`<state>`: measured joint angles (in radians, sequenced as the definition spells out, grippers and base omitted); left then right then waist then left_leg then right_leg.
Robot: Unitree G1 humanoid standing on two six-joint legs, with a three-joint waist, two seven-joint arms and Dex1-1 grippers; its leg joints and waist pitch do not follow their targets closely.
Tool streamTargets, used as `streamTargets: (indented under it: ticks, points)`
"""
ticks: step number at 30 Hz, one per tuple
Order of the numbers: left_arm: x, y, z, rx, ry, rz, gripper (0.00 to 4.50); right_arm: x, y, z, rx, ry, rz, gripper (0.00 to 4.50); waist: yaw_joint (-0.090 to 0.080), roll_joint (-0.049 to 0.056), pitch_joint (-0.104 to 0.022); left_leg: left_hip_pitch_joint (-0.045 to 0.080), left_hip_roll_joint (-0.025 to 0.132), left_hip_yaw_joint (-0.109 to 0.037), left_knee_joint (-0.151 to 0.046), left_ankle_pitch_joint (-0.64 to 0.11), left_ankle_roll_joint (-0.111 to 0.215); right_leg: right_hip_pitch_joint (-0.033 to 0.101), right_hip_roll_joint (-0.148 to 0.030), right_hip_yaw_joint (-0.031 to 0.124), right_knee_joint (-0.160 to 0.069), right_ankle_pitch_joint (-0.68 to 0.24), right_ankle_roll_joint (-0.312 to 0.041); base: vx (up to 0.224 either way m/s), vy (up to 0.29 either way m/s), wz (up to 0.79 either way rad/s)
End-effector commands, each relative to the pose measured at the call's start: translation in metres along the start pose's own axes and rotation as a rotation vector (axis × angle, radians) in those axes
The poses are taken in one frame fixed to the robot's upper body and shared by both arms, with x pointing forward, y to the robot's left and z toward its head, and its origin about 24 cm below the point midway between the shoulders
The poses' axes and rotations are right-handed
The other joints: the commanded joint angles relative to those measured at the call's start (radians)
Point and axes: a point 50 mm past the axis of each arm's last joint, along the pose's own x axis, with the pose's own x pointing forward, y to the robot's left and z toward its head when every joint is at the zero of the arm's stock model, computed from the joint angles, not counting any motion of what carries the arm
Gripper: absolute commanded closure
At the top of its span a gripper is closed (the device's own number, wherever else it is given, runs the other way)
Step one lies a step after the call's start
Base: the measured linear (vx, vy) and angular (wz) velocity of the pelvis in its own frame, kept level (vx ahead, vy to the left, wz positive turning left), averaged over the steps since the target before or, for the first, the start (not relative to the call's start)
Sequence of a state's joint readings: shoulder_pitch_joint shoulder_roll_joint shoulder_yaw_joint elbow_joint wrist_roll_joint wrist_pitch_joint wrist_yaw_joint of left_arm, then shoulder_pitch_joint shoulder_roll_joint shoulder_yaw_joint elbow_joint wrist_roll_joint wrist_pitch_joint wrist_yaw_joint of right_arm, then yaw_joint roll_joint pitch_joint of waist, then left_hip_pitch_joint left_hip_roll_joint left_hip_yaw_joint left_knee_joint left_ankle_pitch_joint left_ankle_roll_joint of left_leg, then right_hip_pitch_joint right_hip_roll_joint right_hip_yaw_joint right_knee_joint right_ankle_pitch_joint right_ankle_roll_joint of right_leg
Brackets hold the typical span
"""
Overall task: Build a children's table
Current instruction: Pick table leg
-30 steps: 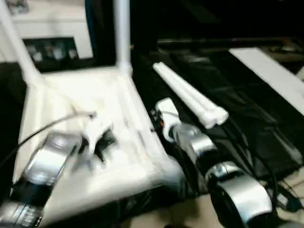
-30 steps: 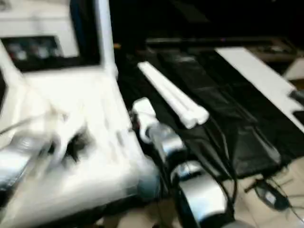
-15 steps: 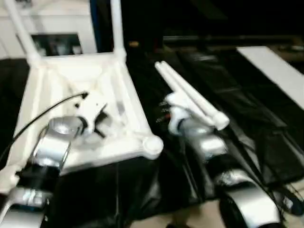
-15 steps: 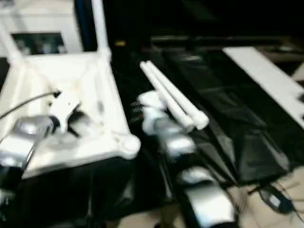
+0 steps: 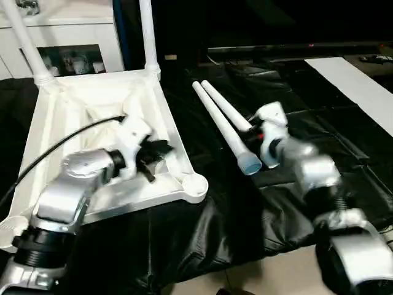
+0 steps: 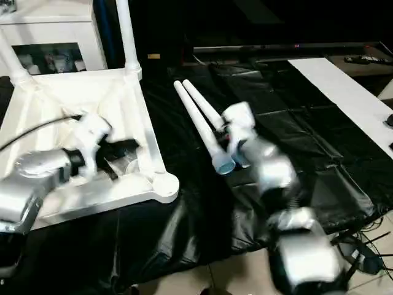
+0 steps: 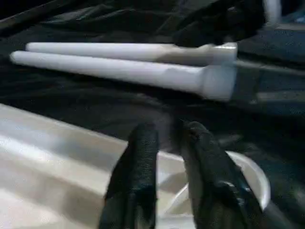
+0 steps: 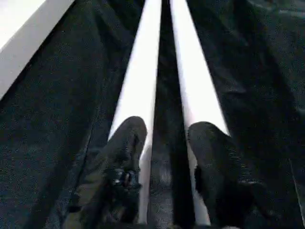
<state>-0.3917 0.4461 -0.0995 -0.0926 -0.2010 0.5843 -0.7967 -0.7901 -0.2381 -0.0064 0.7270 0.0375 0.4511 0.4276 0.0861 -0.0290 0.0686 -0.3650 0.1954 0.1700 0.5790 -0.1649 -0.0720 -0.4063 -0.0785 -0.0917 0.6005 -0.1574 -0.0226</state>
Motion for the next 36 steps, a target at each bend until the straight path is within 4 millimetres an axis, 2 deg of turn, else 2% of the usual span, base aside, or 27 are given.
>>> streamTargets:
  ticks: [1, 4, 5, 8, 9, 10, 11, 13, 16, 20, 24, 27, 28, 30, 31, 34, 35, 36]
  points:
    - [0.001, -0.003, 0.003, 0.009, 0.003, -0.013, 3.12, 0.0, -0.002, 0.0, 0.033, 0.01, 0.013, 2.37, -0.002, 0.017, -0.074, 0.015, 0.028, -0.006, -0.063, -0.281, -0.036, 0.049, -0.062, 0.053, -0.072, -0.311, -0.163, 0.0, 0.0, 0.0]
    - [0.003, -0.006, 0.005, 0.009, 0.001, -0.028, 3.0, 0.002, -0.002, 0.003, 0.037, 0.019, 0.028, 2.28, -0.001, 0.016, -0.075, 0.013, 0.028, -0.006, -0.063, -0.266, -0.034, 0.051, -0.06, 0.052, -0.068, -0.284, -0.171, 0.0, 0.0, 0.0]
    - [0.004, -0.007, 0.006, 0.01, 0.0, -0.033, 2.79, 0.003, -0.002, 0.004, 0.037, 0.019, 0.031, 2.02, -0.002, 0.018, -0.077, 0.013, 0.029, -0.007, -0.063, -0.264, -0.034, 0.051, -0.059, 0.051, -0.066, -0.274, -0.176, 0.0, 0.0, 0.0]
    - [0.005, -0.008, 0.006, 0.008, 0.001, -0.043, 2.7, 0.003, -0.003, 0.005, 0.049, 0.021, 0.037, 1.93, -0.002, 0.018, -0.078, 0.013, 0.029, -0.006, -0.061, -0.257, -0.034, 0.052, -0.059, 0.052, -0.061, -0.246, -0.186, 0.0, 0.0, 0.0]
    - [0.005, -0.008, 0.006, 0.008, 0.001, -0.043, 2.58, 0.003, -0.003, 0.005, 0.049, 0.021, 0.037, 1.76, -0.002, 0.018, -0.077, 0.013, 0.029, -0.006, -0.061, -0.258, -0.034, 0.052, -0.059, 0.051, -0.062, -0.248, -0.187, 0.0, 0.0, 0.0]
    - [0.005, -0.011, 0.006, 0.011, 0.01, -0.059, 2.5, 0.005, -0.004, 0.007, 0.056, 0.044, 0.034, 1.65, -0.002, 0.01, -0.078, 0.012, 0.03, -0.005, -0.061, -0.251, -0.031, 0.052, -0.059, 0.052, -0.062, -0.24, -0.187, 0.0, 0.0, 0.0]
    - [0.005, -0.012, 0.006, 0.013, 0.013, -0.061, 2.41, 0.006, -0.004, 0.007, 0.055, 0.053, 0.034, 1.56, -0.001, 0.015, -0.08, 0.013, 0.031, -0.007, -0.06, -0.251, -0.034, 0.052, -0.061, 0.051, -0.055, -0.238, -0.196, 0.0, 0.0, 0.0]
    - [0.005, -0.012, 0.006, 0.02, 0.018, -0.06, 2.25, 0.007, -0.005, 0.005, 0.05, 0.093, 0.017, 1.47, -0.002, 0.014, -0.076, 0.011, 0.03, -0.005, -0.06, -0.265, -0.036, 0.051, -0.06, 0.051, -0.06, -0.254, -0.193, 0.0, 0.0, 0.0]
    - [0.003, -0.013, 0.007, 0.034, 0.044, -0.071, 2.25, 0.01, -0.006, -0.001, 0.037, 0.194, -0.002, 1.47, -0.004, 0.018, -0.076, 0.014, 0.03, -0.005, -0.058, -0.277, -0.044, 0.048, -0.061, 0.051, -0.06, -0.269, -0.202, 0.0, 0.0, 0.0]
    - [0.001, -0.013, 0.008, 0.045, 0.053, -0.086, 2.25, 0.01, -0.01, -0.004, 0.026, 0.256, -0.026, 1.47, -0.002, 0.019, -0.075, 0.014, 0.03, -0.005, -0.057, -0.285, -0.049, 0.048, -0.061, 0.052, -0.06, -0.279, -0.194, 0.0, 0.0, 0.0]
    - [0.001, -0.013, 0.009, 0.05, 0.06, -0.096, 2.25, 0.009, -0.014, -0.007, 0.039, 0.292, -0.031, 1.47, -0.002, 0.014, -0.075, 0.01, 0.03, -0.005, -0.057, -0.283, -0.047, 0.05, -0.062, 0.051, -0.058, -0.282, -0.192, 0.0, 0.0, 0.0]
    - [0.0, -0.012, 0.009, 0.05, 0.064, -0.097, 2.25, 0.008, -0.015, -0.012, 0.038, 0.327, -0.027, 1.47, -0.001, 0.017, -0.074, 0.012, 0.031, -0.005, -0.056, -0.295, -0.048, 0.047, -0.062, 0.051, -0.059, -0.294, -0.193, 0.0, 0.0, 0.0]
    - [-0.001, -0.013, 0.009, 0.049, 0.07, -0.1, 2.25, 0.007, -0.015, -0.016, 0.04, 0.352, -0.019, 1.47, -0.003, 0.008, -0.074, 0.01, 0.031, -0.004, -0.056, -0.295, -0.046, 0.048, -0.061, 0.051, -0.059, -0.298, -0.192, 0.0, 0.0, 0.0]
    - [-0.002, -0.013, 0.009, 0.05, 0.074, -0.101, 2.25, 0.007, -0.015, -0.019, 0.038, 0.368, -0.013, 1.47, 0.0, 0.012, -0.073, 0.011, 0.032, -0.005, -0.055, -0.297, -0.048, 0.047, -0.064, 0.051, -0.059, -0.319, -0.193, 0.0, 0.0, 0.0]
    - [-0.003, -0.013, 0.009, 0.05, 0.075, -0.102, 2.25, 0.007, -0.015, -0.019, 0.038, 0.371, -0.01, 1.47, 0.0, 0.011, -0.072, 0.01, 0.032, -0.005, -0.056, -0.299, -0.048, 0.047, -0.064, 0.051, -0.06, -0.325, -0.191, 0.0, 0.0, 0.0]
    - [-0.004, -0.012, 0.008, 0.051, 0.086, -0.109, 2.2, 0.006, -0.015, -0.021, 0.064, 0.386, 0.004, 1.84, 0.0, 0.011, -0.07, 0.011, 0.032, -0.007, -0.055, -0.32, -0.049, 0.044, -0.065, 0.05, -0.062, -0.36, -0.179, 0.0, 0.0, 0.0]
    - [-0.005, -0.012, 0.008, 0.052, 0.091, -0.113, 2.2, 0.005, -0.015, -0.023, 0.07, 0.392, 0.008, 1.84, -0.002, 0.006, -0.07, 0.011, 0.032, -0.006, -0.055, -0.322, -0.048, 0.044, -0.064, 0.05, -0.062, -0.365, -0.177, 0.0, 0.0, 0.0]
    - [-0.006, -0.012, 0.008, 0.054, 0.099, -0.12, 2.2, 0.005, -0.016, -0.024, 0.071, 0.397, 0.006, 1.89, -0.001, 0.009, -0.069, 0.011, 0.032, -0.007, -0.055, -0.331, -0.049, 0.042, -0.065, 0.05, -0.063, -0.385, -0.174, 0.0, 0.0, 0.0]
